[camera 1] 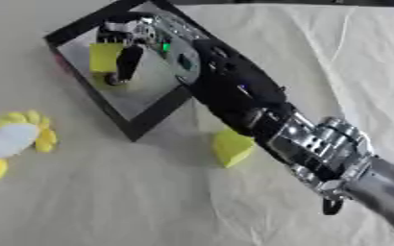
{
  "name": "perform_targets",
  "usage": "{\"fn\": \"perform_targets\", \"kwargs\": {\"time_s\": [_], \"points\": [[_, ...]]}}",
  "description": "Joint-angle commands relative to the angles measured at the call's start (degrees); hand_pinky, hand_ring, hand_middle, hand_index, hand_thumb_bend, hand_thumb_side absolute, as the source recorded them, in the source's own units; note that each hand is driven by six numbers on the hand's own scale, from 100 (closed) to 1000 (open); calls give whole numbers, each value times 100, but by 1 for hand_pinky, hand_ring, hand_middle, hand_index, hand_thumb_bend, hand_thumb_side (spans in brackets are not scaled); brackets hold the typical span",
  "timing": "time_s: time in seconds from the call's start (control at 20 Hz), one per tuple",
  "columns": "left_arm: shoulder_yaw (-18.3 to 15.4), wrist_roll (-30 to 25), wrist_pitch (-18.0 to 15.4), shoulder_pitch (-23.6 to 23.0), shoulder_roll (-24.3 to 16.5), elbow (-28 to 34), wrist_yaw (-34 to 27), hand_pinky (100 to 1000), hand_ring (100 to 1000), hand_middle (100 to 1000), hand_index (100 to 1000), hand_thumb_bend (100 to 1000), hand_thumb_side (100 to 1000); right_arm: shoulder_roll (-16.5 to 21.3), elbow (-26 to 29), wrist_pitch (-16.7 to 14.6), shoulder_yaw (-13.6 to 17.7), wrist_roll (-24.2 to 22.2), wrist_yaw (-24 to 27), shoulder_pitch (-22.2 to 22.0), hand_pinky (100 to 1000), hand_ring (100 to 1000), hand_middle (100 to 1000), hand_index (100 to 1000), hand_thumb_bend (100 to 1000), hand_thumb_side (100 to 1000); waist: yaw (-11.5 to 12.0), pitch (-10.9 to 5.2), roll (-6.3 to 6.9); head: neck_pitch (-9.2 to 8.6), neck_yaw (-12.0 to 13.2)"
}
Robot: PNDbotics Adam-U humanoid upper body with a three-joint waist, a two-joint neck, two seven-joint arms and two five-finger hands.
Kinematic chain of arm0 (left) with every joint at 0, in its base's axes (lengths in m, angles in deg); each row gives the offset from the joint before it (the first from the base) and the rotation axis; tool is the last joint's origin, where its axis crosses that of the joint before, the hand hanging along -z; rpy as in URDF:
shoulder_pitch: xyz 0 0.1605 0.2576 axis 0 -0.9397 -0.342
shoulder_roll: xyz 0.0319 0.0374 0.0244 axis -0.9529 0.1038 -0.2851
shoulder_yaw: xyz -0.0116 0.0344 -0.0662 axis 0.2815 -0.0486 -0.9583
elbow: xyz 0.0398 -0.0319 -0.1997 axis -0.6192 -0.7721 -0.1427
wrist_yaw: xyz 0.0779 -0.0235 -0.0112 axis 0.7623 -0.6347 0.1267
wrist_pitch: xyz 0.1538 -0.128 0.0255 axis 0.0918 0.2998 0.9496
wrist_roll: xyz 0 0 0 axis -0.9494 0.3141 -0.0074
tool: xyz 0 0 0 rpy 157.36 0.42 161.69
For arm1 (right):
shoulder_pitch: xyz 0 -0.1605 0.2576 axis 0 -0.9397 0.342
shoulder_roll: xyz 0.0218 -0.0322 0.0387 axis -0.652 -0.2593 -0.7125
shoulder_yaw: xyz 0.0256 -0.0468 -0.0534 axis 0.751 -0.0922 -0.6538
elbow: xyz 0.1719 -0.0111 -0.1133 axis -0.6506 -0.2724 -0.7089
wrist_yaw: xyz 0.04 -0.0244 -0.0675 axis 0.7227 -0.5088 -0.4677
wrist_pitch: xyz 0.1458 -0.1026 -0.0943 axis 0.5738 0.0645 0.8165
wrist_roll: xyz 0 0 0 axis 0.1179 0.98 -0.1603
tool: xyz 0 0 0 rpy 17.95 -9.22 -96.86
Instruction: Pick up objects on the table and place them in the box.
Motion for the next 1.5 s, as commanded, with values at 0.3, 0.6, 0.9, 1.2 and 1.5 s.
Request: {"fn": "perform_targets", "kwargs": {"time_s": [0.3,0.6,0.9,1.2,1.5], "points": [[-17,-38,-9,61,-203,65,-7,945,973,927,861,132,760,295,573,-87,118,51,214,306,922,897,813,924,541,291,-44,-227,53,27,61],[-60,16,-24,-23,-252,46,18,945,973,927,860,132,760,957,1479,157,37,-3,731,403,888,856,780,890,503,252,-139,-304,16,92,160],[-97,50,-31,-119,-317,12,59,946,974,927,860,130,763,2216,3235,454,-228,-445,1955,89,877,841,765,872,452,243,-260,-348,-16,96,282],[-89,26,-27,-209,-368,4,78,947,977,929,860,127,768,3538,5193,904,-151,-622,2998,-715,871,831,754,862,455,241,-321,-325,-11,96,362],[-50,-25,-12,-210,-375,8,85,948,978,930,860,123,772,4524,6211,848,48,-568,3507,-1727,866,828,750,833,463,249,-325,-256,12,96,399]]}}
